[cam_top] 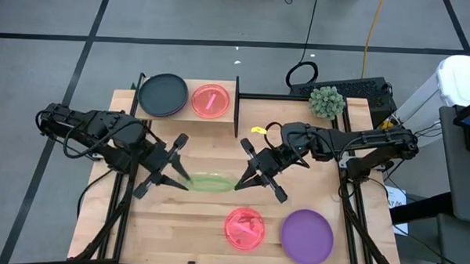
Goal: Place and stack plates onto a shelf
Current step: Stack the green plate on the pink plate, then stack the purple plate on the black plate
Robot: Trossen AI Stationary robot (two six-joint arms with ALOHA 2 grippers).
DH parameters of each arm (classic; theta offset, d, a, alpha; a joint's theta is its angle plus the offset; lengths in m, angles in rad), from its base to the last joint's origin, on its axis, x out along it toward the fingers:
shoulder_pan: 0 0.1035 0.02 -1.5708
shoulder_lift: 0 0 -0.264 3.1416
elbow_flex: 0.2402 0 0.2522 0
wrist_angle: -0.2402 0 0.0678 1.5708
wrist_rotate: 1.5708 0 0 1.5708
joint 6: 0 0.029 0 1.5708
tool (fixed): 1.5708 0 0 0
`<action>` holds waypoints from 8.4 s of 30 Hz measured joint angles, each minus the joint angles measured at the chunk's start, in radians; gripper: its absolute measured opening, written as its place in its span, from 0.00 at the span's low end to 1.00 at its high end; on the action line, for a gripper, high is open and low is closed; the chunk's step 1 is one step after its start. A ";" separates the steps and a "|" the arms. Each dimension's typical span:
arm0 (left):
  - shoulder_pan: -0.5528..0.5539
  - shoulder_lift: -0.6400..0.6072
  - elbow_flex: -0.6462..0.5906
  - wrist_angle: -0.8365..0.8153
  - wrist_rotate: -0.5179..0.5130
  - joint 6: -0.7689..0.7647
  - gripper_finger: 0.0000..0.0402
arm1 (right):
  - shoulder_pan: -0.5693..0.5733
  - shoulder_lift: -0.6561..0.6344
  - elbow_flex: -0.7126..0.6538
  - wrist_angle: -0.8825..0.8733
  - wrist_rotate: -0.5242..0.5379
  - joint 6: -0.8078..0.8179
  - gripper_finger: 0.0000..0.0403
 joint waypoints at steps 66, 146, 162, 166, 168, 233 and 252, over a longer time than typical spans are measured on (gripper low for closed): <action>0.258 -0.327 -0.219 -0.176 -0.565 -0.639 0.70 | -0.347 0.023 0.001 -0.099 0.524 0.203 0.00; 0.203 -0.488 -0.705 0.222 -0.502 -0.442 0.30 | -0.404 0.489 0.441 -0.442 0.575 -0.443 0.00; 0.203 -0.476 -0.705 0.225 -0.502 -0.436 0.30 | -0.355 0.488 0.337 -0.431 0.684 -0.800 0.00; 0.203 -0.477 -0.705 0.225 -0.502 -0.439 0.30 | -0.355 0.488 0.322 -0.432 0.734 -0.870 0.00; 0.203 -0.476 -0.705 0.225 -0.502 -0.439 0.30 | -0.355 0.488 0.321 -0.428 0.741 -0.898 0.00; 0.203 -0.476 -0.705 0.224 -0.502 -0.475 0.30 | -0.381 0.471 0.172 -0.246 0.866 -0.782 0.40; 0.188 -0.476 -0.705 0.219 -0.494 -0.596 0.30 | -0.333 0.284 0.171 -0.391 0.803 -0.220 0.40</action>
